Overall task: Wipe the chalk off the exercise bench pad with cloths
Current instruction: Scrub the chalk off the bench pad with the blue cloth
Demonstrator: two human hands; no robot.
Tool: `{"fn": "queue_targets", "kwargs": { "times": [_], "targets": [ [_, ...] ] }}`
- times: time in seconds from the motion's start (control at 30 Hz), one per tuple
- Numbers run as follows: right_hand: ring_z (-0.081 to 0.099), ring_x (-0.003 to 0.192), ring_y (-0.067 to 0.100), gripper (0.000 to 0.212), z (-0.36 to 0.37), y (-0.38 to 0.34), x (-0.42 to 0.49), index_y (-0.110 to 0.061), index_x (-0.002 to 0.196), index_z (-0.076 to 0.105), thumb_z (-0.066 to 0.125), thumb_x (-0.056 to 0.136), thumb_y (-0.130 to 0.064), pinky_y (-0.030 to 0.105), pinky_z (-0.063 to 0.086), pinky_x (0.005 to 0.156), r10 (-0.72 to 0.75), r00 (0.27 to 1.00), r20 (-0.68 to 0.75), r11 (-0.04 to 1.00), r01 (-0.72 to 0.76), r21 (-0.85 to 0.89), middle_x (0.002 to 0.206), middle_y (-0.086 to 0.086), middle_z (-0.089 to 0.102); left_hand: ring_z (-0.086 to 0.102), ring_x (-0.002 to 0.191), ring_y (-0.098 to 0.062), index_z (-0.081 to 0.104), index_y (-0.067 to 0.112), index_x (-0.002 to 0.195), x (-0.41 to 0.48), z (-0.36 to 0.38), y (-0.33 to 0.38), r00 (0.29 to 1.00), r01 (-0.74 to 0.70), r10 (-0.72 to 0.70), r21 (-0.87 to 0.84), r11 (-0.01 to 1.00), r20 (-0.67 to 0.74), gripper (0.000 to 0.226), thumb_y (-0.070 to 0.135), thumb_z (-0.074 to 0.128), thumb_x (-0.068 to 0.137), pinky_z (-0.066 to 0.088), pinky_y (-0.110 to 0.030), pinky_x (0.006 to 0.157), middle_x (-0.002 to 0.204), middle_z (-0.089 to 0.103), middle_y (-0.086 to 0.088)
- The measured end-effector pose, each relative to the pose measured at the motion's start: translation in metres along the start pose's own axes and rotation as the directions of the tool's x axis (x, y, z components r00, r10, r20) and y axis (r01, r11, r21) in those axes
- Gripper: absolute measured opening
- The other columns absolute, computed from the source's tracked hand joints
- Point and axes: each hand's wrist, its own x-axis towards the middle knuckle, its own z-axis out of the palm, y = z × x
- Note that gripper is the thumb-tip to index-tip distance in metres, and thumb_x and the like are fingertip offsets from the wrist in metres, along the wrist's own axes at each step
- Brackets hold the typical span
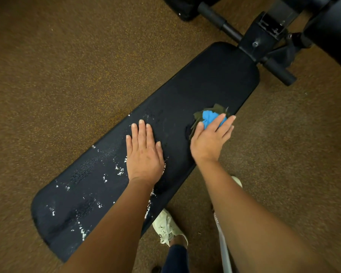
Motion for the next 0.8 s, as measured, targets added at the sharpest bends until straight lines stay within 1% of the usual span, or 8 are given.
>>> {"fn": "queue_targets", "kwargs": {
  "times": [0.07,0.13,0.27,0.37,0.5,0.57,0.67,0.8],
  "targets": [
    [0.011,0.140,0.050,0.068,-0.001,-0.002,0.000,0.005,0.149,0.012,0.036,0.100,-0.036,0.055,0.018,0.115,0.033,0.999,-0.004,0.999,-0.033,0.025,0.156,0.030,0.002,-0.007,0.146,-0.025,0.012,0.006,0.150,0.000,0.001,-0.001,1.000,-0.002,0.002,-0.002,1.000,0.000,0.058,0.036,0.014,0.100,0.001,-0.043,0.119,0.159,0.002,-0.010],
    [0.016,0.139,0.049,0.067,0.000,-0.010,-0.027,0.003,0.149,0.015,0.037,0.099,-0.036,0.053,0.022,0.114,0.053,0.999,-0.009,0.998,-0.053,0.041,0.156,0.028,0.004,-0.008,0.146,-0.025,0.012,0.006,0.150,0.000,0.001,-0.001,1.000,0.004,-0.004,0.006,1.000,0.001,0.059,0.036,0.013,0.099,0.001,-0.043,0.119,0.159,0.001,-0.010],
    [0.025,0.133,0.046,0.070,0.001,-0.010,-0.073,0.001,0.150,0.013,0.042,0.098,-0.036,0.049,0.033,0.107,0.010,0.997,0.082,0.999,-0.014,0.050,0.157,0.026,0.002,-0.006,0.146,-0.026,0.012,0.006,0.150,-0.001,0.001,0.000,1.000,0.006,-0.006,0.019,1.000,0.002,0.059,0.037,0.012,0.099,0.002,-0.044,0.119,0.159,0.002,-0.011],
    [0.027,0.130,0.044,0.070,-0.003,-0.008,-0.048,0.000,0.151,0.010,0.040,0.099,-0.037,0.045,0.032,0.105,0.027,0.996,0.080,0.998,-0.032,0.059,0.157,0.025,-0.002,-0.006,0.146,-0.026,0.012,0.006,0.150,-0.001,0.000,0.000,1.000,0.004,-0.004,0.015,1.000,0.001,0.059,0.036,0.014,0.100,0.002,-0.044,0.119,0.159,0.002,-0.010],
    [0.021,0.137,0.043,0.068,-0.007,-0.014,-0.013,-0.003,0.152,0.007,0.036,0.101,-0.038,0.046,0.029,0.110,0.154,0.986,0.069,0.987,-0.157,0.035,0.158,0.023,-0.004,-0.008,0.146,-0.025,0.011,0.007,0.150,-0.001,0.000,-0.001,1.000,-0.002,0.002,0.004,1.000,0.001,0.058,0.036,0.014,0.100,0.001,-0.043,0.119,0.159,0.001,-0.010],
    [0.018,0.138,0.048,0.067,-0.006,-0.018,-0.030,0.001,0.150,0.014,0.035,0.100,-0.037,0.051,0.024,0.112,0.091,0.995,0.050,0.995,-0.089,-0.046,0.157,0.027,0.003,-0.006,0.146,-0.026,0.013,0.006,0.150,0.000,0.001,0.000,1.000,0.003,-0.003,0.005,1.000,-0.005,0.059,0.036,0.014,0.100,0.003,-0.044,0.119,0.159,0.003,-0.011],
    [0.011,0.141,0.050,0.067,-0.003,-0.020,-0.066,0.001,0.148,0.023,0.031,0.095,-0.039,0.058,0.017,0.113,-0.078,0.989,0.126,0.974,0.102,-0.203,0.156,0.027,0.012,-0.004,0.147,-0.026,0.015,0.005,0.150,0.000,0.002,0.000,1.000,0.013,-0.013,0.014,1.000,0.000,0.060,0.037,0.012,0.099,0.004,-0.045,0.119,0.159,0.005,-0.011],
    [0.002,0.145,0.043,0.067,-0.008,-0.017,-0.035,-0.003,0.150,0.020,0.032,0.095,-0.040,0.060,0.006,0.115,-0.207,0.956,0.211,0.925,0.261,-0.278,0.159,0.021,0.009,-0.005,0.147,-0.026,0.014,0.006,0.150,0.000,0.001,-0.001,1.000,0.002,-0.002,0.009,1.000,0.002,0.060,0.037,0.011,0.099,0.004,-0.045,0.119,0.159,0.004,-0.011]
  ]
}}
